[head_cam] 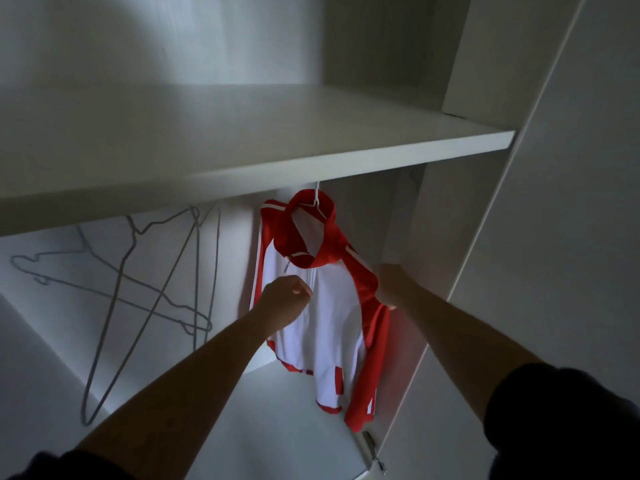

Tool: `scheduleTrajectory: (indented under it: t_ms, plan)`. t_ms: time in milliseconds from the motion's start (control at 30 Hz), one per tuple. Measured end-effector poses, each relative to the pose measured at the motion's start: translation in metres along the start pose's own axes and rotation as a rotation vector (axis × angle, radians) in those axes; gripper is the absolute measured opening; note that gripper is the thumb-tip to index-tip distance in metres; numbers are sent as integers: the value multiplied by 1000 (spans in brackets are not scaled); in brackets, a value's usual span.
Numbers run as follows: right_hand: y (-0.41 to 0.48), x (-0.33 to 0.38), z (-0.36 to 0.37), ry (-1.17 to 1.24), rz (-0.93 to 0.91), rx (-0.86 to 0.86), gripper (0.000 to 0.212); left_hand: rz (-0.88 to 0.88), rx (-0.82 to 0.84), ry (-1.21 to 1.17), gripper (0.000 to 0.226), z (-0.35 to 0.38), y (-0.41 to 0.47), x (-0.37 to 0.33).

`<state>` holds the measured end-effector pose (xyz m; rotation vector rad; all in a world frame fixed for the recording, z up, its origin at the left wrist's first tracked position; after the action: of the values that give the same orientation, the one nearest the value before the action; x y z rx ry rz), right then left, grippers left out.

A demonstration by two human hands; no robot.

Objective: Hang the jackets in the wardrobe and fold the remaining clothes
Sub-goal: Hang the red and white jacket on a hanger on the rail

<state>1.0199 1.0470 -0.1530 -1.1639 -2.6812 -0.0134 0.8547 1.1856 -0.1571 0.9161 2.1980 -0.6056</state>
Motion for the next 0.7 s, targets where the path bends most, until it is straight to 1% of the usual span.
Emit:
scheduleTrajectory:
  t_ms: [33,100,167,233,267,333,367,433,467,500,533,567,600,633,667,700]
  plan:
    - [-2,1,8,46,-19,53,29,8,17,2,18,4,-1,0]
    - [-9,8,32,239,-73,190,21,26,40,54,20,13,2,1]
    - [-19,9,48,431,-57,295,14,60,57,132,21,21,6,0]
    - [-28,8,63,630,-27,373,20,82,46,96,19,25,11,-3]
    - [-30,8,66,661,-39,370,25,98,25,59,17,24,13,-6]
    - [-28,2,64,658,-58,285,30,155,-73,3,14,15,16,-18]
    - [-25,-2,62,667,-68,243,30,197,-164,-24,15,7,16,-26]
    - [-22,-8,60,684,-75,192,30,264,-413,-53,28,-17,14,-43]
    - [-21,-12,59,646,-61,151,30,282,-512,-55,37,-26,13,-51]
    - [-20,-17,56,562,-26,80,31,287,-541,-58,43,-30,16,-59]
    - [-21,-24,49,432,24,-21,30,284,-498,-68,44,-29,24,-65]
    - [-26,-30,39,280,74,-143,26,274,-416,-66,39,-23,32,-70]
    - [-33,-32,29,145,101,-260,25,255,-329,-27,29,-15,41,-73]
    - [-40,-33,22,49,99,-350,29,246,-278,22,19,-9,48,-74]
    - [-45,-32,18,-13,75,-413,31,247,-267,54,16,-7,52,-75]
    - [-49,-32,15,-59,46,-458,30,235,-279,72,19,-7,55,-76]
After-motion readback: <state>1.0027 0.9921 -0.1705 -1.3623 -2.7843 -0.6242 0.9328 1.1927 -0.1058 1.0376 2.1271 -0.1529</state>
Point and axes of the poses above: each hand's wrist, its own y-axis towards the middle knuckle, its own z-axis out of the palm, x = y × z, the point moved 9 cm from there along y, towards the middle knuckle, and after that the axes turned 6 degrees about -z, right-handed, at the moved point
